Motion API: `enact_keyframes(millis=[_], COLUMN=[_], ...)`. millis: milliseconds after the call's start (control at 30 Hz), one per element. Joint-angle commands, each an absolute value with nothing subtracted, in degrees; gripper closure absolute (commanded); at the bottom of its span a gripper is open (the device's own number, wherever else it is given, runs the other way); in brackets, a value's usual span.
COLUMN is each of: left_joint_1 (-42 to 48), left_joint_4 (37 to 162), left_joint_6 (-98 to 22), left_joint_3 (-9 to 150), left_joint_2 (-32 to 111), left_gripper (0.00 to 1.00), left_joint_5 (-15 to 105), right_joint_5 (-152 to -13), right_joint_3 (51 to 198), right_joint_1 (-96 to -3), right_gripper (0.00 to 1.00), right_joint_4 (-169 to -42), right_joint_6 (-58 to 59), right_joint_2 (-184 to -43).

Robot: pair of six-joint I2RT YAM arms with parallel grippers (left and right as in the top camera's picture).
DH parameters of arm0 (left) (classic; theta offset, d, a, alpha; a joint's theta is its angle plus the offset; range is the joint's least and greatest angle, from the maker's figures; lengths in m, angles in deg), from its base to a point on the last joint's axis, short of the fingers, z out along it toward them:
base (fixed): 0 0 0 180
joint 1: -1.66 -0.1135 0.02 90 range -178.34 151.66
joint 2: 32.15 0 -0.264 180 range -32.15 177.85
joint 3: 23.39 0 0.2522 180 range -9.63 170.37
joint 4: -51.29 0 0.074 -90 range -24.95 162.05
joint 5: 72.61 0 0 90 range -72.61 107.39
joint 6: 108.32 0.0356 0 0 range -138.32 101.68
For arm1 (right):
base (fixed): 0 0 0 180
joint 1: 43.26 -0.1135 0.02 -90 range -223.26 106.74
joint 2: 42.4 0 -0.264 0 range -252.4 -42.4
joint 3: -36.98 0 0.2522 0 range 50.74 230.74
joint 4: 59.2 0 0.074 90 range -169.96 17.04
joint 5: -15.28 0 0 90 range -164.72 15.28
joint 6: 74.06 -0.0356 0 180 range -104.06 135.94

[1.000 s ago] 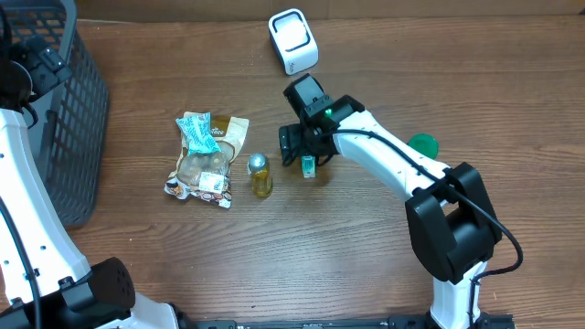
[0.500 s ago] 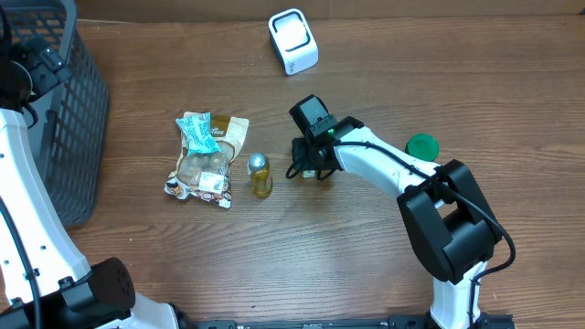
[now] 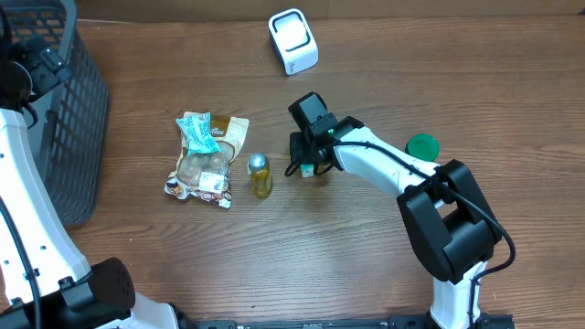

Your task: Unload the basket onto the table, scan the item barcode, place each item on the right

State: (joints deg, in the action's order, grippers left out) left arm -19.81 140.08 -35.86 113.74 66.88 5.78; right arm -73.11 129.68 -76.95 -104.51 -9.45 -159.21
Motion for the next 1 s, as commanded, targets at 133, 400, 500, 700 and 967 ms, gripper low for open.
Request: enact_keyframes(millis=[133,400,500,700,967], left_joint_1=[-20.0,-20.0,-20.0,-20.0,-20.0], left_joint_4=[139.9,139.9,139.9,139.9,139.9], left_joint_6=[-34.8,-34.8,-34.8,-34.8,-34.8], left_joint_3=[114.3,114.3,114.3,114.3,114.3], left_joint_2=[67.2,67.2,67.2,67.2,67.2], left_gripper=[0.0,0.0,0.0,0.0,0.01], left_joint_5=[5.6,5.6,5.6,5.6,5.6], right_joint_5=[-72.0,-72.0,-72.0,-72.0,-72.0], right_joint_3=[129.2,129.2,129.2,129.2,129.2], right_joint_1=[-76.6,-76.6,-76.2,-76.0,-76.1], right_gripper=[0.21,0.07,0.06,0.43,0.9], right_joint_4=[-103.9,-104.3,-102.7,-103.1,-103.2], right_joint_6=[-9.6,-9.6,-9.6,-9.6,-9.6], right_joint_2=[-157.7,-157.7,-157.6,-157.6,-157.6])
